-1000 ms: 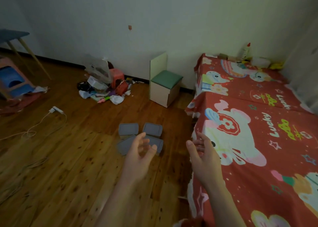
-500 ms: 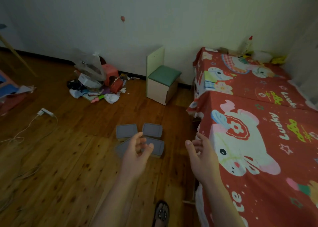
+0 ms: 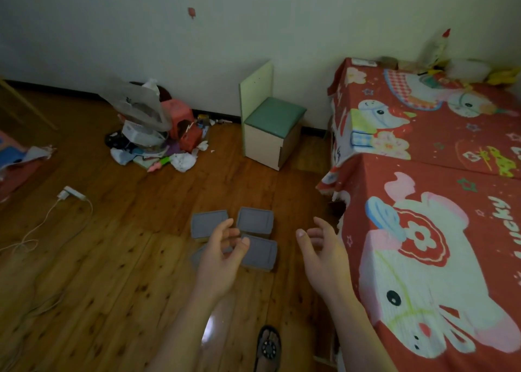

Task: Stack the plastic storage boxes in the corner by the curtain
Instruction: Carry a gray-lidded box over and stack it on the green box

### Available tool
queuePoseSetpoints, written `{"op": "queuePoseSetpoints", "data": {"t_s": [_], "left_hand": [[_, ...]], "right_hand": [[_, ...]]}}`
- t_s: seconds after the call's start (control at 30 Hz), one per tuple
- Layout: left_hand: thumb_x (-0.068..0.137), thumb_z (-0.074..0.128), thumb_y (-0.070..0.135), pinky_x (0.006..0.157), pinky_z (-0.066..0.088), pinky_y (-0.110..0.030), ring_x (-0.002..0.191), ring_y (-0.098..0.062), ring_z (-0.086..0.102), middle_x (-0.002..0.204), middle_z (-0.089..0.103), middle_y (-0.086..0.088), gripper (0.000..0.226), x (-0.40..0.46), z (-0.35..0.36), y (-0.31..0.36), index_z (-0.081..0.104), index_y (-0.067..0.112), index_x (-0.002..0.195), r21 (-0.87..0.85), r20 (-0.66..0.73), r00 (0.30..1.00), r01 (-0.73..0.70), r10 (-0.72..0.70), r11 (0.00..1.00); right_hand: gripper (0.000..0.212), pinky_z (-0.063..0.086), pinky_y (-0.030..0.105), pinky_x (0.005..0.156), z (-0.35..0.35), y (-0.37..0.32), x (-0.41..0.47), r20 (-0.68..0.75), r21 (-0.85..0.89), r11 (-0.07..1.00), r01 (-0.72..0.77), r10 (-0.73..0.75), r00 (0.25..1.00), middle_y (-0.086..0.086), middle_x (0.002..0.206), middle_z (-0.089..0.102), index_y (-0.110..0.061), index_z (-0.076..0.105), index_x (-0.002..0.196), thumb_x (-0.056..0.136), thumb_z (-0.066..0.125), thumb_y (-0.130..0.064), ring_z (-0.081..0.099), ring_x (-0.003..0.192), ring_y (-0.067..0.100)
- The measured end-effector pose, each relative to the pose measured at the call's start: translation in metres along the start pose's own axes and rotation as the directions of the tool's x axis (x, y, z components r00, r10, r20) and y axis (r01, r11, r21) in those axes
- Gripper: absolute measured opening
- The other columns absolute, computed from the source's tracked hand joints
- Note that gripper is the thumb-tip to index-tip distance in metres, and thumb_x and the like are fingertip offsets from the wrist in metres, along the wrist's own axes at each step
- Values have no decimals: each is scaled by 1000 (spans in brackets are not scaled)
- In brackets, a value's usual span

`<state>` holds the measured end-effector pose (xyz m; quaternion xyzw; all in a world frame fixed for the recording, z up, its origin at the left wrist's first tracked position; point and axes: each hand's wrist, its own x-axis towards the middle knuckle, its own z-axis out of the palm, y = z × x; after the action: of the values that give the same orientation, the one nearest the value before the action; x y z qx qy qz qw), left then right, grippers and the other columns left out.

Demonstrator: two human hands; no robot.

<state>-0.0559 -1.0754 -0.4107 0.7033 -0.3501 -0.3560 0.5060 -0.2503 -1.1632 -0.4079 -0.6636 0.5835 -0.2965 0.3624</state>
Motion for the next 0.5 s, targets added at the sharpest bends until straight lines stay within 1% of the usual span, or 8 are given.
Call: {"op": "queuePoseSetpoints", "data": {"t_s": [0.07,0.13,0.23,0.3,0.43,0.5], "left_hand": [[90,62,39,74,41,-1,102,16,53,118,57,17,49,23,9,0,43,34,135,18,-1,1000,3,-3,1000],[91,62,39,75,43,-3,102,15,53,117,58,18,48,47,18,-4,43,35,135,27,1,1000,20,-20,999],[91,61,40,78,43,-11,102,16,53,116,58,21,48,76,30,-13,43,36,135,43,-8,999,53,-53,998],[92,61,39,80,43,-14,101,16,52,115,58,21,47,95,36,-23,44,33,136,58,-5,998,70,-70,996],[92,61,41,79,43,-12,103,17,50,117,56,21,49,132,45,-46,43,32,137,102,7,995,96,-97,990],[92,61,42,79,42,-12,103,14,51,117,55,22,50,153,47,-62,43,30,137,136,14,994,107,-110,985]], "right_hand": [[62,47,16,73,3,5,24,14,-6,1000,-17,17,1000,-18,117,57,-32,40,143,91,51,-63,56,101,-3],[61,49,19,76,5,11,49,30,-19,999,-46,47,998,-17,119,57,-33,40,143,91,51,-63,56,103,-2],[61,52,23,81,10,20,81,60,-45,996,-74,77,995,-15,121,57,-33,39,144,91,51,-63,56,105,0],[62,51,23,82,18,25,102,82,-66,995,-79,84,993,-15,121,57,-32,39,144,91,51,-63,56,106,1],[63,47,19,79,39,36,135,120,-110,992,-70,83,989,-14,121,55,-30,39,145,92,50,-63,54,106,1],[64,46,19,80,53,43,150,141,-116,989,-87,103,985,-13,123,54,-30,39,145,92,49,-63,53,107,2]]}}
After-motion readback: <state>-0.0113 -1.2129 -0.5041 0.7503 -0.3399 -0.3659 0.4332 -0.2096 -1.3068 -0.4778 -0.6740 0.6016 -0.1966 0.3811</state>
